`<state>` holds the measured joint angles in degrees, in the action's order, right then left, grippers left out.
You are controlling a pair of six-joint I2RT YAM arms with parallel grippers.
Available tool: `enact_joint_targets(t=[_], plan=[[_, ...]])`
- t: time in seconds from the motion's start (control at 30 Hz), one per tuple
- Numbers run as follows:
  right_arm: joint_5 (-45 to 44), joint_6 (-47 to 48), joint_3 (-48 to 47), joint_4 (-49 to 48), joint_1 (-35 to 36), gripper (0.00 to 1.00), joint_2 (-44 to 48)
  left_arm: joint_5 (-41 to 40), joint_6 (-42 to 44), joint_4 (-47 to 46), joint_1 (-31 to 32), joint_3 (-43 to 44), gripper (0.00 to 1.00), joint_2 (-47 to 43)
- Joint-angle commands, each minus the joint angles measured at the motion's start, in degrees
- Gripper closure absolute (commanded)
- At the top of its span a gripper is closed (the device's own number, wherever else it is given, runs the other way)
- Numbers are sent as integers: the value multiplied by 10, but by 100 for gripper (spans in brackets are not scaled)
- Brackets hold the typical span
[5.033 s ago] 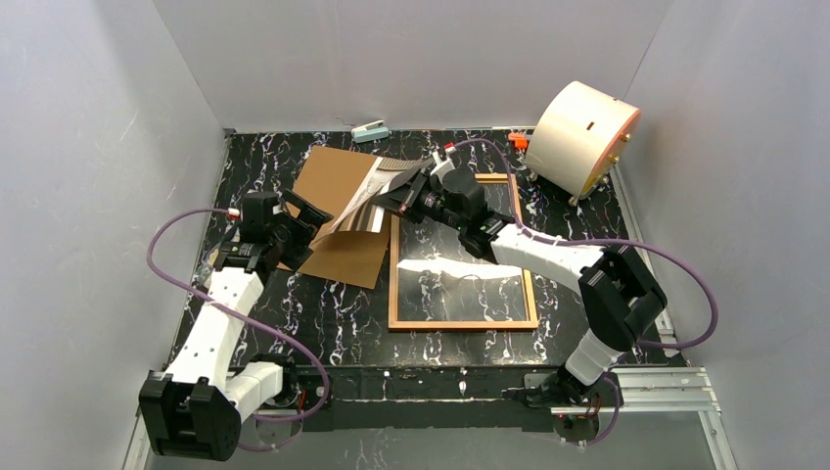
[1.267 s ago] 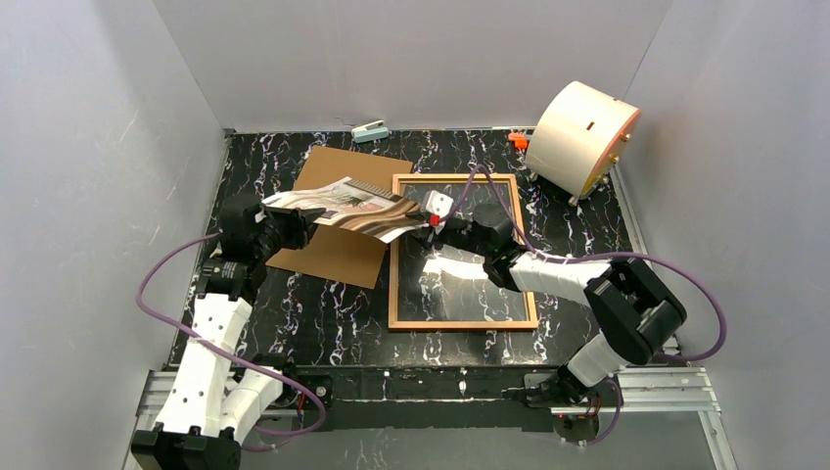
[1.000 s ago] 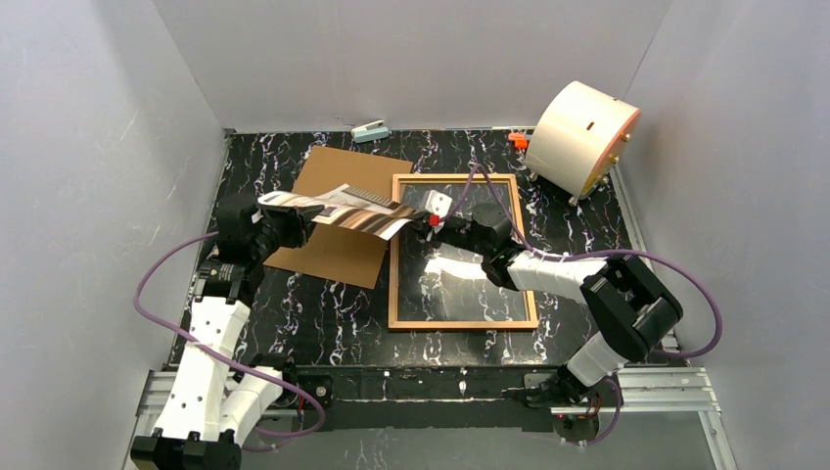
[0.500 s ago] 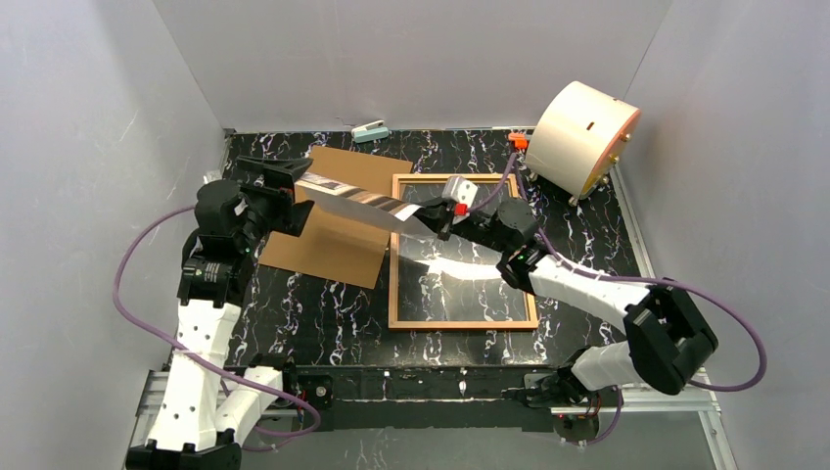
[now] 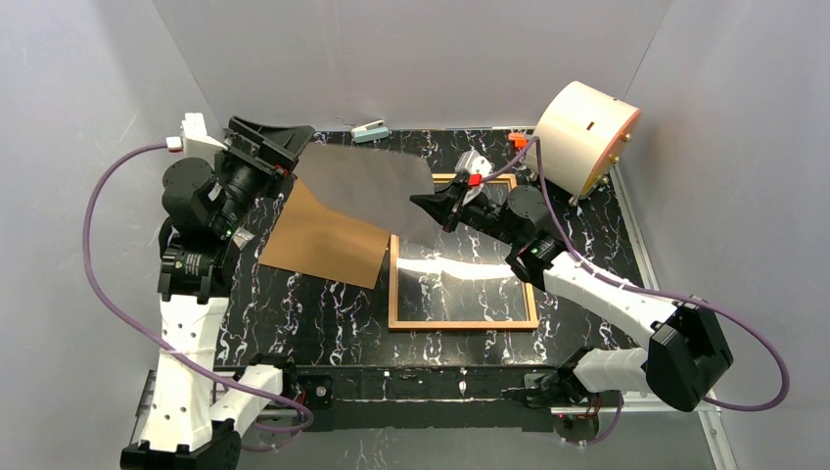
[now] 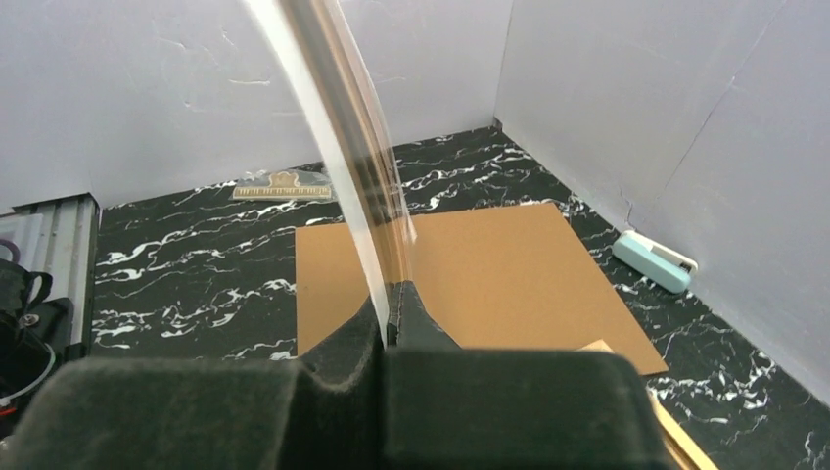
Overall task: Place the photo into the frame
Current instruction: Turn over the photo from the photo frame.
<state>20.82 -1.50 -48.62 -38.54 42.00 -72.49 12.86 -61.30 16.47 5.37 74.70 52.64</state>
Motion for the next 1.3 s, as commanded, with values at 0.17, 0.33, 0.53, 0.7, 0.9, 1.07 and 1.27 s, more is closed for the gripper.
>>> enact_joint_targets(t=[0.17, 0.33, 0.53, 0.7, 0.9, 1.07, 1.27], plan=[[2, -47, -123, 221, -5, 99, 35, 13, 124, 11, -2, 67, 2, -11], [-22, -108, -240, 423, -17, 99, -14, 2, 149, 47, -2, 74, 2, -5], [61, -231, -364, 636, -102, 99, -94, -3, 164, 115, -2, 76, 1, 25], [170, -232, -334, 765, -230, 99, -144, 10, 196, 141, -2, 43, 2, 41], [170, -162, -252, 797, -313, 99, -180, 41, 209, 140, -2, -24, 2, 66], [93, -126, -285, 820, -314, 99, -214, 52, 219, 136, -2, -64, 2, 78], [28, -79, -342, 877, -314, 99, -271, 67, 214, 105, -1, -116, 2, 93]])
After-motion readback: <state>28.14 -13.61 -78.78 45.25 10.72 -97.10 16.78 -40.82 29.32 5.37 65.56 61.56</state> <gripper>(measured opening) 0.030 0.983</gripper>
